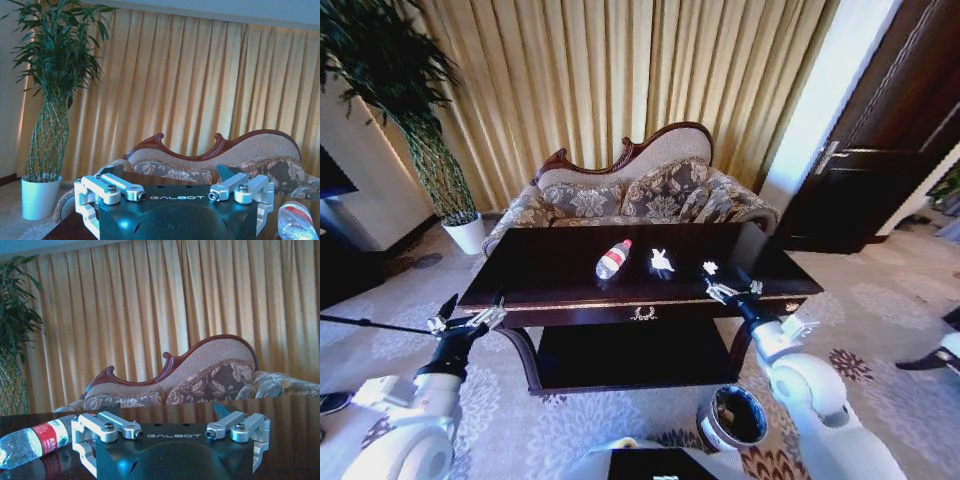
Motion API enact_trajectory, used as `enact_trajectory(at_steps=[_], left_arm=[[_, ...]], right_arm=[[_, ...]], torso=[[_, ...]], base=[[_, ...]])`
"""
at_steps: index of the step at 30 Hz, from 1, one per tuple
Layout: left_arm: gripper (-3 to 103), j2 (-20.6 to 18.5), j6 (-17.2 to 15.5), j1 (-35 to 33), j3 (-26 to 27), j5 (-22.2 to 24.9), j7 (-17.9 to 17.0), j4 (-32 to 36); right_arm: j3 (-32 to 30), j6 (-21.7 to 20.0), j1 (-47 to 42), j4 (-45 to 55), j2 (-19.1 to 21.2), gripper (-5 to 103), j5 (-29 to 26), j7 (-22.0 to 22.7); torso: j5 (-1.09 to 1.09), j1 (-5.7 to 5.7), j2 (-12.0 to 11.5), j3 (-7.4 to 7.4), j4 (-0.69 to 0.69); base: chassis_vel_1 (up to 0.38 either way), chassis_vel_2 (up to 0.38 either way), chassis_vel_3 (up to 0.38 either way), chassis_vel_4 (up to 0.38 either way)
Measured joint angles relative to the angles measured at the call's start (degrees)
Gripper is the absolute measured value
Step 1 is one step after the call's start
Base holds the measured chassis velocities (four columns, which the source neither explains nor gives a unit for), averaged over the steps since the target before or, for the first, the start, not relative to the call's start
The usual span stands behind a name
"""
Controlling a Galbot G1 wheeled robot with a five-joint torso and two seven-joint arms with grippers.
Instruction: Move to the front of the table and place the trash on the table into the trash bin.
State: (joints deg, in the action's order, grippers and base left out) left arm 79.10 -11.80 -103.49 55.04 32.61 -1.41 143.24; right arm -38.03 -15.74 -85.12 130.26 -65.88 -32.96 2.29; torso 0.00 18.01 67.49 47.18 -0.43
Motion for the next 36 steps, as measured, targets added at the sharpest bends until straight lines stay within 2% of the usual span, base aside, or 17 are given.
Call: enact_trajectory(at_steps=[4,9,14,22,25,36], left_arm=[[100,0.04,0.0,-0.07,-0.03,0.0,0.02,0.0],[100,0.0,0.0,-0.32,0.05,-0.04,0.03,0.0],[100,0.17,-0.03,-0.51,0.27,-0.22,-0.01,0.0],[100,0.99,-0.12,-0.76,0.56,-0.66,-0.12,0.0],[100,1.58,-0.12,-0.72,0.84,-0.8,-0.27,0.0],[100,2.15,-0.13,-0.59,0.65,-0.82,-0.31,0.0]], right_arm=[[0.7,-1.08,1.77,-1.66,0.23,100,0.03,1.04],[1.28,-4.54,5.11,-4.37,1.53,100,-0.06,2.41],[3.31,-10.35,10.48,-7.9,3.4,100,-0.09,4.05],[6.7,-15.73,17.01,-12.25,4.82,100,-1.72,6.49],[7.98,-19.41,20.78,-14.51,5.56,100,-3.04,7.98],[11.02,-24.49,27.52,-18.87,5.72,100,-4.16,10.74]], torso=[[0.0,0.0,0.0,0.0,-0.01],[0.01,-0.02,0.0,0.0,-0.01],[0.0,-0.01,0.0,0.0,0.0],[0.01,-0.02,0.0,0.0,-0.01],[0.0,-0.01,0.0,0.0,0.0],[0.0,-0.01,0.0,0.0,0.0]], base=[[0.0,0.0,0.0,0.0],[0.0,0.0,0.0,0.0],[0.0,0.0,0.0,0.0],[0.0,0.0,0.0,0.0],[0.0,0.0,0.0,0.0],[0.0,0.0,0.0,0.0]])
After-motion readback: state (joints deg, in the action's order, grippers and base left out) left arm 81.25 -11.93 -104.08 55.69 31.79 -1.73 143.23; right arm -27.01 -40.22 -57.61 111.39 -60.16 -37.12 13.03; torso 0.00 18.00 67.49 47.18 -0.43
